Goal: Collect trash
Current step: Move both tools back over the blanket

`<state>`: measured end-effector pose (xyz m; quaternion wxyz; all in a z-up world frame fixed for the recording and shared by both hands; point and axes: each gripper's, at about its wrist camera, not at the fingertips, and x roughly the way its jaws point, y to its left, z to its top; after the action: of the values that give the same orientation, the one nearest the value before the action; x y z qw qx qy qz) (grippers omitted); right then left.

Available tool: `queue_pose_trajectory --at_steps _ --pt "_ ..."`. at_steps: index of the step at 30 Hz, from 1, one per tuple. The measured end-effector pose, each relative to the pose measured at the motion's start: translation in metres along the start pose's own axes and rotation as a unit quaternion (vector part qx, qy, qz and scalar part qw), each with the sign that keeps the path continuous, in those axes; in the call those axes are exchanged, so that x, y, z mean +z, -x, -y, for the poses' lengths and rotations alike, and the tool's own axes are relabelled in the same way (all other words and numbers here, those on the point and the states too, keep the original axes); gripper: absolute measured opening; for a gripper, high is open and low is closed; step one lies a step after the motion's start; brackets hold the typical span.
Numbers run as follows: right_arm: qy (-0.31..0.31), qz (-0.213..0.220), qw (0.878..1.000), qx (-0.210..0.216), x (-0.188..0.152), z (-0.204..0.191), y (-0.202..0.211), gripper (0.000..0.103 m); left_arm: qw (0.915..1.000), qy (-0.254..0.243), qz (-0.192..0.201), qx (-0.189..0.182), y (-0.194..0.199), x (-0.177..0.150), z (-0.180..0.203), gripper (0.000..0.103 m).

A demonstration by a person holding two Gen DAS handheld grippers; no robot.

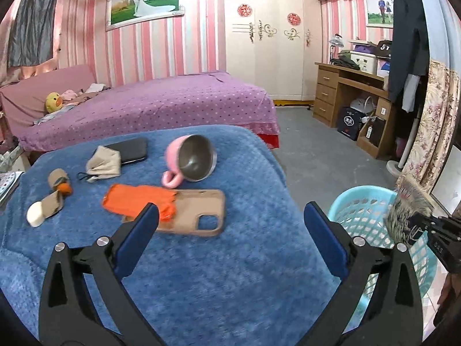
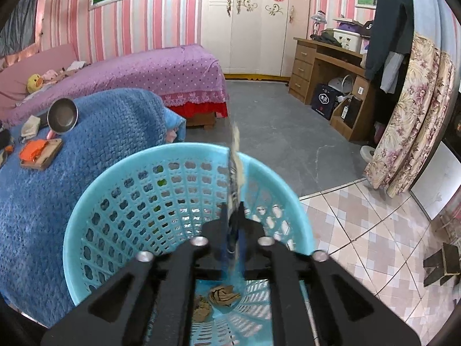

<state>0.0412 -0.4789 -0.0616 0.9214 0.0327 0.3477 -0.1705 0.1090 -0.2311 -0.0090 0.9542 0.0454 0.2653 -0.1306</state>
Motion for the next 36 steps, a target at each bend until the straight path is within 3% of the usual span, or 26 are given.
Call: queue_pose_trajectory --at_steps 1,2,4,5,7,14,22,28,36 --pt "0.005 -0.002 1.0 -0.001 0.0 -0.003 -0.001 0.045 1.0 0.003 -0.004 0.002 0.002 -0.001 -0.007 0.097" --pt "0.013 -0.001 1.0 -0.003 0.001 -0.009 -0.002 0.059 1.0 0.005 -0.005 0.004 0.003 -0.002 -0.012 0.097" --pt "0.026 0.0 1.0 -0.015 0.002 -0.02 -0.002 0.066 0.9998 0.015 -0.006 0.012 0.01 -0.001 -0.027 0.097" --pt "0.03 0.0 0.999 -0.021 0.003 -0.023 -0.001 0.079 0.9996 0.022 -0.008 0.014 0.014 -0.002 -0.036 0.097" --pt "0.041 0.006 0.998 -0.038 0.005 -0.032 0.003 0.091 0.9994 0.029 -0.012 0.015 0.022 0.0 -0.053 0.097" --pt "0.034 0.054 0.997 -0.051 0.023 -0.06 0.027 0.098 0.9979 0.038 -0.003 0.052 0.05 -0.003 -0.118 0.097" --pt "0.051 0.065 0.997 0.002 0.036 -0.122 0.031 0.098 0.9935 0.056 -0.001 0.099 0.053 -0.013 -0.179 0.097" --pt "0.06 0.06 0.996 0.039 0.038 -0.165 0.031 0.098 0.9931 0.035 0.006 0.112 0.046 -0.014 -0.193 0.097" --pt "0.04 0.075 0.993 0.078 0.071 -0.199 0.033 0.098 0.9941 0.029 0.017 0.103 0.03 0.009 -0.205 0.097"
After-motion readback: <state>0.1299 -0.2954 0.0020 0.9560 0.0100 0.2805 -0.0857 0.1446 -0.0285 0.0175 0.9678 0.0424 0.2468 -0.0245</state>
